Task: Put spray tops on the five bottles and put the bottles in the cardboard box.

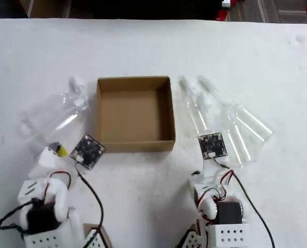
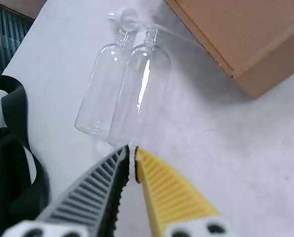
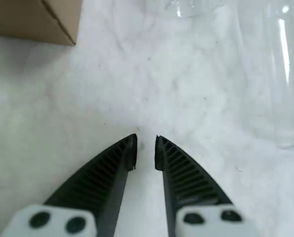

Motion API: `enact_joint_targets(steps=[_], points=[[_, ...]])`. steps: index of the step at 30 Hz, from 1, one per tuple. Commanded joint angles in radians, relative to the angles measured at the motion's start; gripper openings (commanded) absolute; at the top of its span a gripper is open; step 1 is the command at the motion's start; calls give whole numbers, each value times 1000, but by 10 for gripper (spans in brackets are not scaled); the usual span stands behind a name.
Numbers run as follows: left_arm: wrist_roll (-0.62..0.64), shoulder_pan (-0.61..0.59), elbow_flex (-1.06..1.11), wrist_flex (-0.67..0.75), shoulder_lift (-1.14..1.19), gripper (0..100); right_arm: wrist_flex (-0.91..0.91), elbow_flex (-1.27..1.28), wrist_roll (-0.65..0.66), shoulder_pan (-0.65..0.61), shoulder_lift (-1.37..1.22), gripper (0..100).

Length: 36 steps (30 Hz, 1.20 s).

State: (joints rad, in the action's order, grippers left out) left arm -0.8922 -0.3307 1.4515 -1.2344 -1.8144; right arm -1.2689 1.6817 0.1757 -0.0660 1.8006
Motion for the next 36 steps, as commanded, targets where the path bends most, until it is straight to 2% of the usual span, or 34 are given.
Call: enact_joint_targets(steps=[1, 7, 14, 21, 24, 31, 36], points=[[18, -13, -95, -32, -12, 27, -4, 9, -2, -7, 1, 45], [18, -12, -100, 11, -12, 27, -4, 9, -2, -7, 1, 45], [21, -13, -249, -86, -10, 28, -4, 9, -2, -7, 1, 45], [21, -7, -384, -89, 38, 28, -4, 9, -2, -7, 1, 45], [20, -7, -479, -89, 191, 28, -4, 9, -2, -7, 1, 45], [25, -4, -839, -97, 717, 28, -4, 9, -2, -7, 1, 45], [3, 73, -1059, -133, 1032, 28, -4, 9, -2, -5, 1, 45]])
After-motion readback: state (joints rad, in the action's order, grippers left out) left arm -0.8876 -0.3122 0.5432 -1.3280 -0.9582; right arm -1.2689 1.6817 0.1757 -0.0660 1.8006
